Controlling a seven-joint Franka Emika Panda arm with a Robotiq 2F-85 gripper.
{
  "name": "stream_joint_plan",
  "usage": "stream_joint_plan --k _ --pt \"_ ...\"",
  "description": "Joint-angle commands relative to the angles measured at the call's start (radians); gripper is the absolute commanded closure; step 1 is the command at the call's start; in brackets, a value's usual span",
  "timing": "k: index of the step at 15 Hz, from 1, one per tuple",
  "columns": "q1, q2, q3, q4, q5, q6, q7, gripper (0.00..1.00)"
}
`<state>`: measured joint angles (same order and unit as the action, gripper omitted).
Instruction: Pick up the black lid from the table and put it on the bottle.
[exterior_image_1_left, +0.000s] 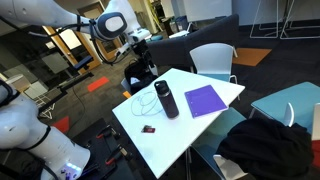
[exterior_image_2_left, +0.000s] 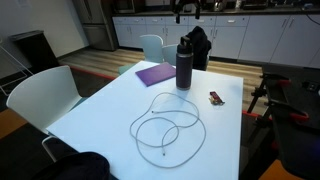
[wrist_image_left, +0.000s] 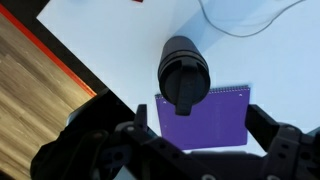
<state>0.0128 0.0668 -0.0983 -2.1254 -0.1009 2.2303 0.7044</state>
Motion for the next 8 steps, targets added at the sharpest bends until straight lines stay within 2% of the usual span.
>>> stream_joint_plan --k 1,8 --pt "-0.005 -0.052 0.029 0.017 -0.025 -0.062 -0.02 0.0" --pt "-0.01 -0.046 0.059 0.026 -0.013 -0.032 -0.017 0.0"
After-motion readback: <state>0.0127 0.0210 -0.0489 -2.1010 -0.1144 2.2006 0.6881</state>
